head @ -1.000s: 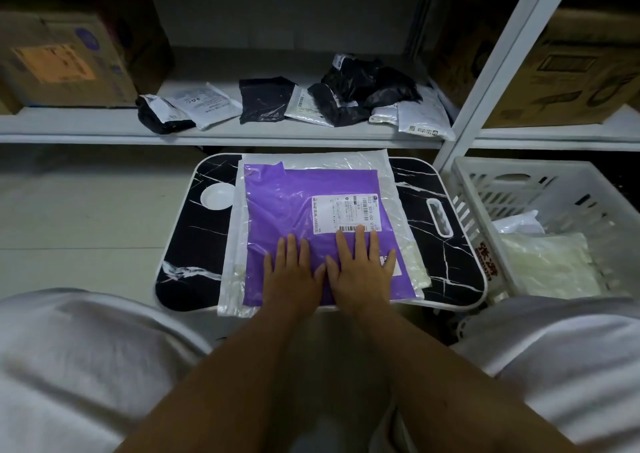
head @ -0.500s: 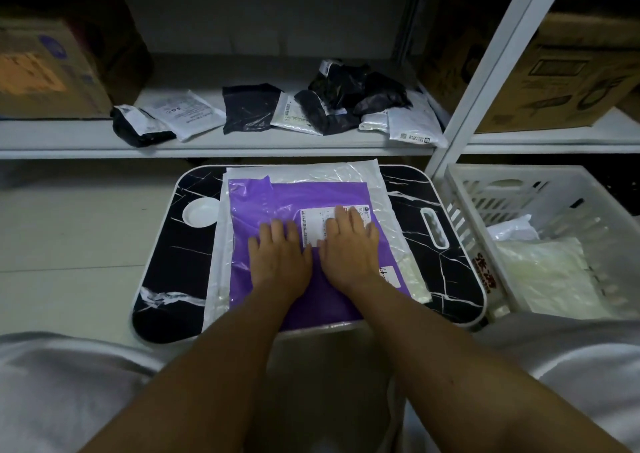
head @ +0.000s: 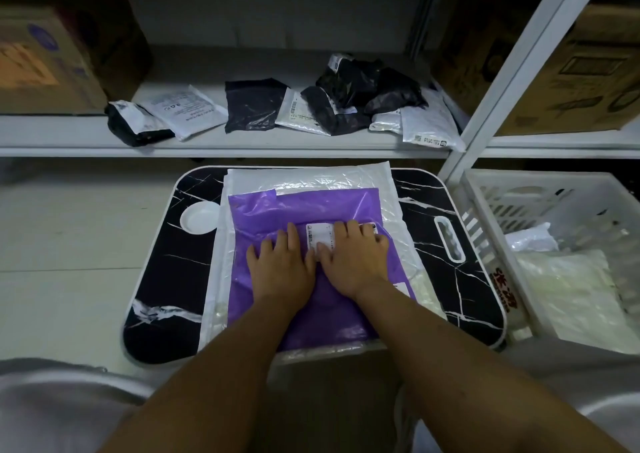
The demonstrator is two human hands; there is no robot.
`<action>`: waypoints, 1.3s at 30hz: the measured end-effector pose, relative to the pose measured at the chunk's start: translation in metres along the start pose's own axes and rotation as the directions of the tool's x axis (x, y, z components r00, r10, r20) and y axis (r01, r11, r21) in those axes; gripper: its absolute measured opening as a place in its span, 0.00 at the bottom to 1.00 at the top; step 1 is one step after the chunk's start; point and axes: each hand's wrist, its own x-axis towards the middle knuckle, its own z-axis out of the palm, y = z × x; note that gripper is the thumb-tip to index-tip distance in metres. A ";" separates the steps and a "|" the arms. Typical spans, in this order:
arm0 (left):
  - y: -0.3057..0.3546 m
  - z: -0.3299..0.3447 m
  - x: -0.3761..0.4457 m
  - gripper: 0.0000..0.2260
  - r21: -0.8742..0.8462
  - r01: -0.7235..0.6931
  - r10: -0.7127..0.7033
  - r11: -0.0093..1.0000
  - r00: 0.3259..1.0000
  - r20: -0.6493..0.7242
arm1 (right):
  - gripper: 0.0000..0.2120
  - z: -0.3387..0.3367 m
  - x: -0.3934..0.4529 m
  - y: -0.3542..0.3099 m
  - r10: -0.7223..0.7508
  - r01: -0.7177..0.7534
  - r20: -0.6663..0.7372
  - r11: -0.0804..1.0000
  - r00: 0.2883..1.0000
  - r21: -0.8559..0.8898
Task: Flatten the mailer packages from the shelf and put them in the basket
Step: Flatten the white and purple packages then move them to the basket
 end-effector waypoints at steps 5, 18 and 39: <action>0.008 -0.012 0.024 0.25 0.117 -0.084 0.096 0.989 0.991 -0.095 | 0.20 -0.003 0.024 -0.006 -0.141 0.137 -0.129 0.990 0.982 -0.039; -0.010 0.008 0.042 0.26 -0.035 -0.047 0.052 0.998 0.981 0.187 | 0.26 0.008 0.040 0.003 -0.066 0.067 0.242 0.998 0.968 0.005; -0.043 -0.035 0.033 0.24 -0.186 0.376 -0.375 0.908 0.926 0.040 | 0.19 -0.027 0.022 0.041 0.362 -0.357 0.002 0.919 0.932 0.167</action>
